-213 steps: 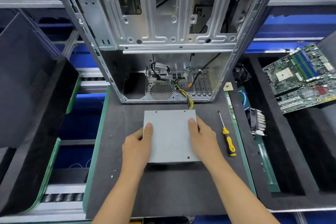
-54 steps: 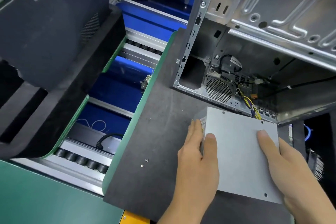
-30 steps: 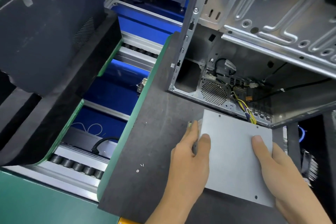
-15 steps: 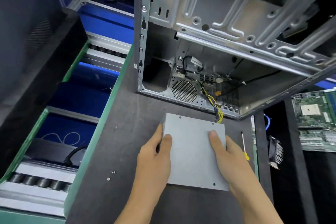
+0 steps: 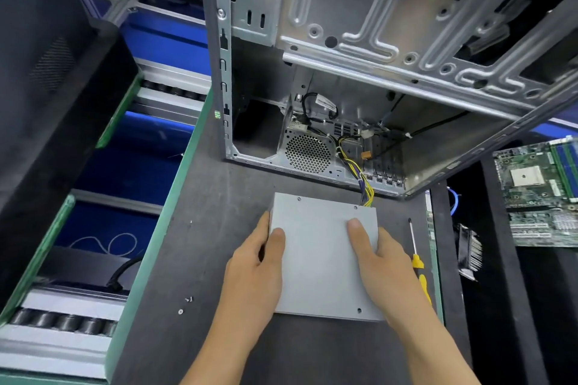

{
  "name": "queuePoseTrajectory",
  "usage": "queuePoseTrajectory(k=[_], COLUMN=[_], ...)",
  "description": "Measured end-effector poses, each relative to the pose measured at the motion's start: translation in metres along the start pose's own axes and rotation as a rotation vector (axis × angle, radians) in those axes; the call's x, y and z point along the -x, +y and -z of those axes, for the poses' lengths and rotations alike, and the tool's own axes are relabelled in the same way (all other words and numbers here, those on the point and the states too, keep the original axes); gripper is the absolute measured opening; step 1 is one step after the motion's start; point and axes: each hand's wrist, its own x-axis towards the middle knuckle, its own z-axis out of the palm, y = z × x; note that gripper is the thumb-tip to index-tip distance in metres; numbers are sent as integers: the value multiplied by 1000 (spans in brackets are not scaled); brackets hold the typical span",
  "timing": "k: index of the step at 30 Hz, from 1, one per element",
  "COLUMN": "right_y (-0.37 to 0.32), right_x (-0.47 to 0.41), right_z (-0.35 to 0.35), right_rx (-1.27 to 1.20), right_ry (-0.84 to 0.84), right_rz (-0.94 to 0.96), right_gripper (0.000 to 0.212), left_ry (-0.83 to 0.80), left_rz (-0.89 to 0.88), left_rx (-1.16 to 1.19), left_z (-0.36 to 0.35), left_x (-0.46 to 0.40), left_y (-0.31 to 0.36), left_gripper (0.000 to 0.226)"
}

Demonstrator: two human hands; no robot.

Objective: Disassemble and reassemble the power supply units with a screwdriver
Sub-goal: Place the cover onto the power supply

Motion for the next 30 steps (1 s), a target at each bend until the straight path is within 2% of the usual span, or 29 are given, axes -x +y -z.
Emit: queuePoseTrajectory(k=[11, 30], right_y=[4, -4], right_x=[3, 0], right_z=[-4, 0], right_rx=[10, -6], right_ry=[5, 24], right_rz=[43, 39], right_gripper=[38, 41], left_ry=[87, 136], left_rz=[10, -4], left_rx=[13, 55], left_z=[-1, -7], left_x=[2, -3], left_y=[-5, -2], left_gripper=[37, 26])
